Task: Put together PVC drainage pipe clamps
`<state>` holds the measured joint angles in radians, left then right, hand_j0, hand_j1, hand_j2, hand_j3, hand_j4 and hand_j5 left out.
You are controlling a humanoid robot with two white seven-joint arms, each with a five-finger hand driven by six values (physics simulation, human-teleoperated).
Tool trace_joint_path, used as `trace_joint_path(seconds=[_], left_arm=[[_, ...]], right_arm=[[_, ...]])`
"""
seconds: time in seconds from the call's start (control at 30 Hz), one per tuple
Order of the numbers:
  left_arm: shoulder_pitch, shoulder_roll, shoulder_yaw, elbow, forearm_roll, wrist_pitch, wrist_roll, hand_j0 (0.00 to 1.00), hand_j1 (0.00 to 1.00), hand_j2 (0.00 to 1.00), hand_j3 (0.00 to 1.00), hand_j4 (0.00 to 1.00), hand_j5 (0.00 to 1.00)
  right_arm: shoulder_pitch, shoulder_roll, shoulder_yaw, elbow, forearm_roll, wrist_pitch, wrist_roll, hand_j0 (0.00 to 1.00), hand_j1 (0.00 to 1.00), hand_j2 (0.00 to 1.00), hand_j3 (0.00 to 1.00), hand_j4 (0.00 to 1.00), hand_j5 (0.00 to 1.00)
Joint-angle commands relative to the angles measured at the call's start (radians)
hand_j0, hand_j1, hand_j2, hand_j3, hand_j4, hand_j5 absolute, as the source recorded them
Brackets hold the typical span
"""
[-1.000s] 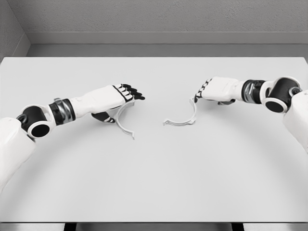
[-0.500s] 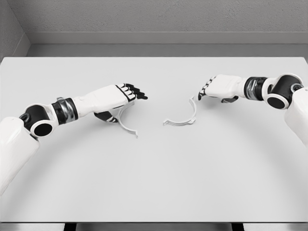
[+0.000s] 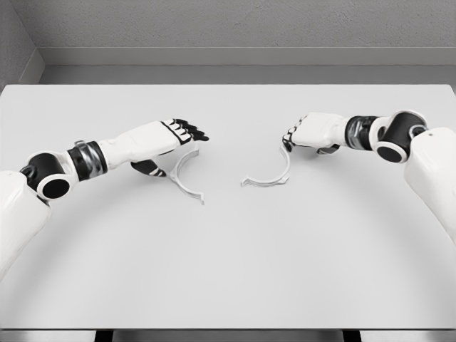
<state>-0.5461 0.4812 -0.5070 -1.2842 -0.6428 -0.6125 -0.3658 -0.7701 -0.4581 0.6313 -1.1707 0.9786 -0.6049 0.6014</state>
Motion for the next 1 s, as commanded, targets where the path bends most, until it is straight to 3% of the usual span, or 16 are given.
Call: trace_joint_path(seconds=[0.0,0.47,0.53,0.6,0.77,0.97], left_arm=[[0.000,0.000,0.001,0.006,0.006,0.002,0.001,1.00,1.00,1.00,1.00,1.00,1.00],[0.003,-0.003,-0.001,0.013,0.006,0.002,0.001,1.00,1.00,1.00,1.00,1.00,1.00],[0.003,-0.007,-0.001,0.013,0.006,0.002,0.001,1.00,1.00,1.00,1.00,1.00,1.00],[0.003,-0.010,-0.002,0.013,0.005,0.002,-0.001,1.00,1.00,1.00,1.00,1.00,1.00],[0.002,-0.013,-0.004,0.014,0.005,0.002,-0.001,1.00,1.00,1.00,1.00,1.00,1.00],[0.002,-0.026,-0.007,0.014,0.003,0.002,-0.001,1.00,1.00,1.00,1.00,1.00,1.00]], right_arm=[[0.000,0.006,0.007,-0.038,-0.052,-0.006,0.009,0.77,0.77,0.77,0.77,0.77,0.77],[0.002,-0.001,0.014,-0.116,-0.060,-0.006,0.009,0.77,0.77,0.77,0.77,0.77,0.77],[0.005,-0.031,0.013,-0.121,-0.066,-0.006,0.009,0.77,0.77,0.77,0.77,0.77,0.77],[0.009,-0.109,-0.001,-0.217,-0.069,-0.006,0.009,0.77,0.77,0.77,0.77,0.77,0.77],[0.023,-0.182,-0.021,-0.267,-0.101,-0.006,0.009,0.77,0.77,0.77,0.77,0.77,0.77],[0.051,-0.177,-0.007,-0.279,-0.087,-0.006,0.009,0.77,0.77,0.77,0.77,0.77,0.77]])
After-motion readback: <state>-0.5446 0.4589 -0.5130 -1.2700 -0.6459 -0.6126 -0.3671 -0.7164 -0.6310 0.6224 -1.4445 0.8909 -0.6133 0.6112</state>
